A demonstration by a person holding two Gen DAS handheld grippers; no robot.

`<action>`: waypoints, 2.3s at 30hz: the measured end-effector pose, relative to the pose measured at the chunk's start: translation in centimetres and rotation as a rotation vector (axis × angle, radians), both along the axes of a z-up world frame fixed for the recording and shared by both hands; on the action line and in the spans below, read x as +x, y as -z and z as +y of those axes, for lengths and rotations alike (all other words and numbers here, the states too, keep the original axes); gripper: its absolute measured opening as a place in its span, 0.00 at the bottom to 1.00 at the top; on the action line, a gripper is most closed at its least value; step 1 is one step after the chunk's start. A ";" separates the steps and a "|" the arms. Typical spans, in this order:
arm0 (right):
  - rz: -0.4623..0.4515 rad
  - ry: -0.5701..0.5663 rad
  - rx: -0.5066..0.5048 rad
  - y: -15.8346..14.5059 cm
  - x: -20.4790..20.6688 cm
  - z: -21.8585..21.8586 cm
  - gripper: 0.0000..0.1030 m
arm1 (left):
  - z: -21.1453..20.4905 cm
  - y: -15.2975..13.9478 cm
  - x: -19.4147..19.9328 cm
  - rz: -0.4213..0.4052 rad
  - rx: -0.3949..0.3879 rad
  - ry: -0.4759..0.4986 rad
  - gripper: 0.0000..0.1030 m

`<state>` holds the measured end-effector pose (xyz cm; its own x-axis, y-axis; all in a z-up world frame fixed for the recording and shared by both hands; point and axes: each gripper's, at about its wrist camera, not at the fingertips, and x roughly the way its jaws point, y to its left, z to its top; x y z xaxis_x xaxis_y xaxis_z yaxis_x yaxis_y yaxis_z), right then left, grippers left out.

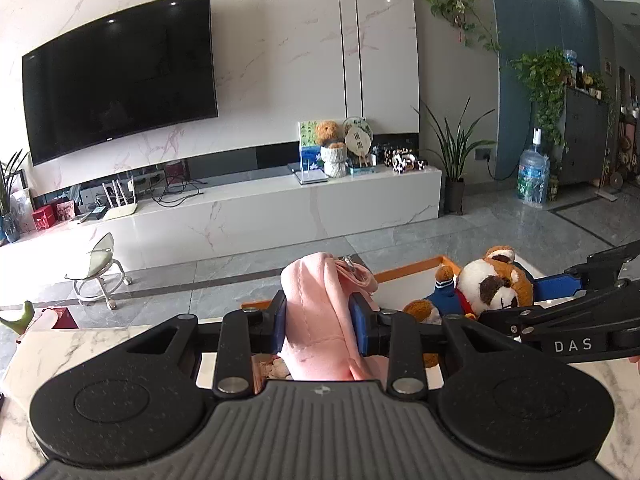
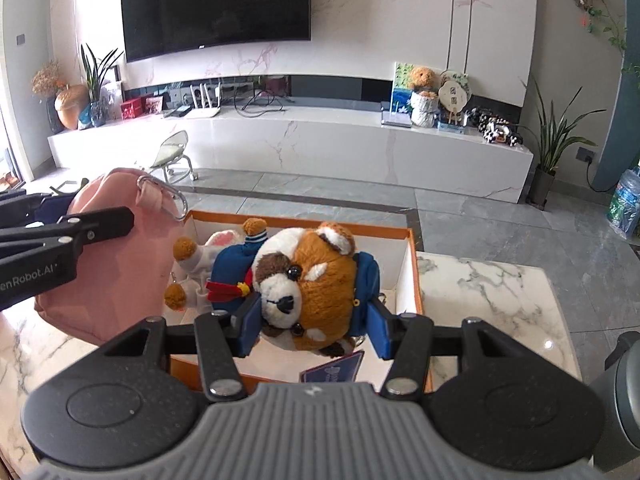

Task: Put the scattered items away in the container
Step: 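Lift the pink bag and plush dog and carry both over the box, then lower the plush dog into the box with right tool while left tool lowers the pink bag, then open right tool releasing the plush dog while left tool opens releasing the pink bag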

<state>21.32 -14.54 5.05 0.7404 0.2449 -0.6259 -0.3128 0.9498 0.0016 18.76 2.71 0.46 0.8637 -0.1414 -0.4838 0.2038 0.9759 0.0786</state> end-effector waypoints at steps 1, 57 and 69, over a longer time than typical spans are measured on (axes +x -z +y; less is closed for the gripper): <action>0.023 -0.011 -0.004 0.5 0.9 0.2 0.55 | 0.1 0.5 0.7 0.018 0.006 0.004 0.36; 0.467 -0.101 -0.172 10.0 11.5 5.5 0.61 | 1.4 7.6 6.9 0.377 0.070 0.085 0.20; 0.331 -0.103 -0.186 8.1 9.1 5.4 0.61 | 0.5 8.2 6.2 0.326 0.136 0.042 0.24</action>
<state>30.47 -9.13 -3.09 0.4688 0.1673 -0.8673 -0.4175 0.9073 -0.0506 24.99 3.20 -7.77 0.6553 -0.0890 -0.7501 0.2791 0.9513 0.1309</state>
